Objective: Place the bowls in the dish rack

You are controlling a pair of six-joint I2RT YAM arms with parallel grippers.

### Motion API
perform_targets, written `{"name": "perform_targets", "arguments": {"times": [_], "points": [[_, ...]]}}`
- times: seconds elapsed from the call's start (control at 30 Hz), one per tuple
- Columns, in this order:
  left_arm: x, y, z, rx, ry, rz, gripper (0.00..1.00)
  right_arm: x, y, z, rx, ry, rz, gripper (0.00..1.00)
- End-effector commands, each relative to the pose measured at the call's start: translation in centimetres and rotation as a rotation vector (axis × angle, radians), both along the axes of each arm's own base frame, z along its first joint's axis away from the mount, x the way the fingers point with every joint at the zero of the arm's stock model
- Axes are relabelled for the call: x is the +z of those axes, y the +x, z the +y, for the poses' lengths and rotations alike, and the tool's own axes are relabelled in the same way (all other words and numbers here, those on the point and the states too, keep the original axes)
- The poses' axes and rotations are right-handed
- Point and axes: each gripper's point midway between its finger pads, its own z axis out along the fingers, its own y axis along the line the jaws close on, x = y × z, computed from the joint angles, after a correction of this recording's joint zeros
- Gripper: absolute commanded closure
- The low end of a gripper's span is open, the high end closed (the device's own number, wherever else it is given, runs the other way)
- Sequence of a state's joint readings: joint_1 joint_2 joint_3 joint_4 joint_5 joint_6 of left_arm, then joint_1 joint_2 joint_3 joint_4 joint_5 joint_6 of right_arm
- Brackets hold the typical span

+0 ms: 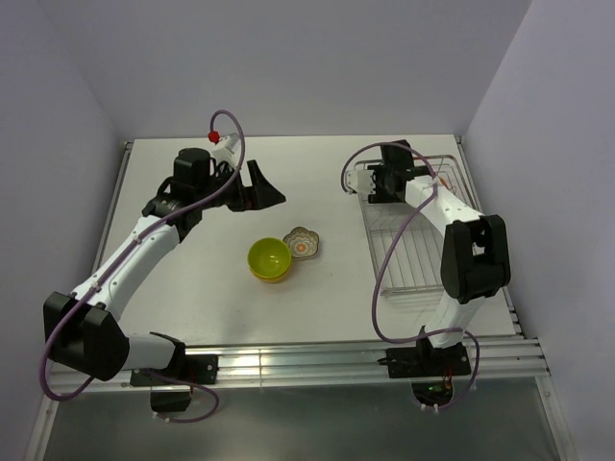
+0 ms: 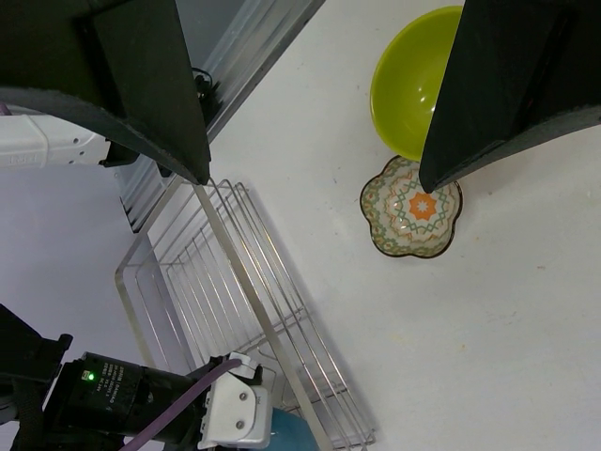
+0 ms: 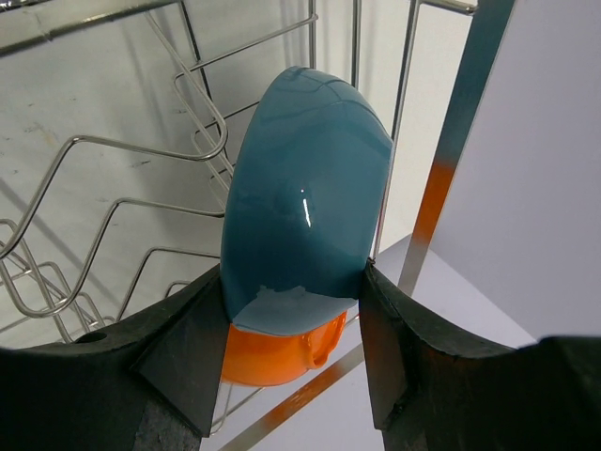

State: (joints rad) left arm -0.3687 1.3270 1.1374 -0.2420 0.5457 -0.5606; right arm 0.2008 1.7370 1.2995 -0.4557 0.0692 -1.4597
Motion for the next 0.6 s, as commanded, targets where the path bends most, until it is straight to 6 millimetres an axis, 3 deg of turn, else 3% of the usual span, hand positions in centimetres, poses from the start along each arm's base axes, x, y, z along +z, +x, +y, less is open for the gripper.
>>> {"name": "perform_targets", "arguments": {"times": [0.0,0.1,0.4,0.5,0.57], "points": [[2.08,0.47,-0.25,-0.023,-0.018,-0.064,0.01,0.51,0.81,0.14,-0.019,-0.002,-0.050,1.00],[2.10,0.53,-0.21,-0.021,-0.019,-0.065,0.01,0.17,0.63,-0.03,-0.028,-0.007,-0.040,0.94],[2.07,0.63,-0.19,-0.022,-0.016,-0.061,0.01,-0.27,-0.03,-0.30,-0.031,-0.019,-0.022,0.59],[2.18,0.72,-0.10,-0.017,-0.009,-0.066,0.00,0.12,-0.17,-0.25,-0.027,-0.014,-0.032,0.30],[2.22,0.76,0.00,-0.014,-0.003,-0.070,0.01,0.32,-0.15,-0.21,-0.024,-0.015,-0.038,0.24]]}}
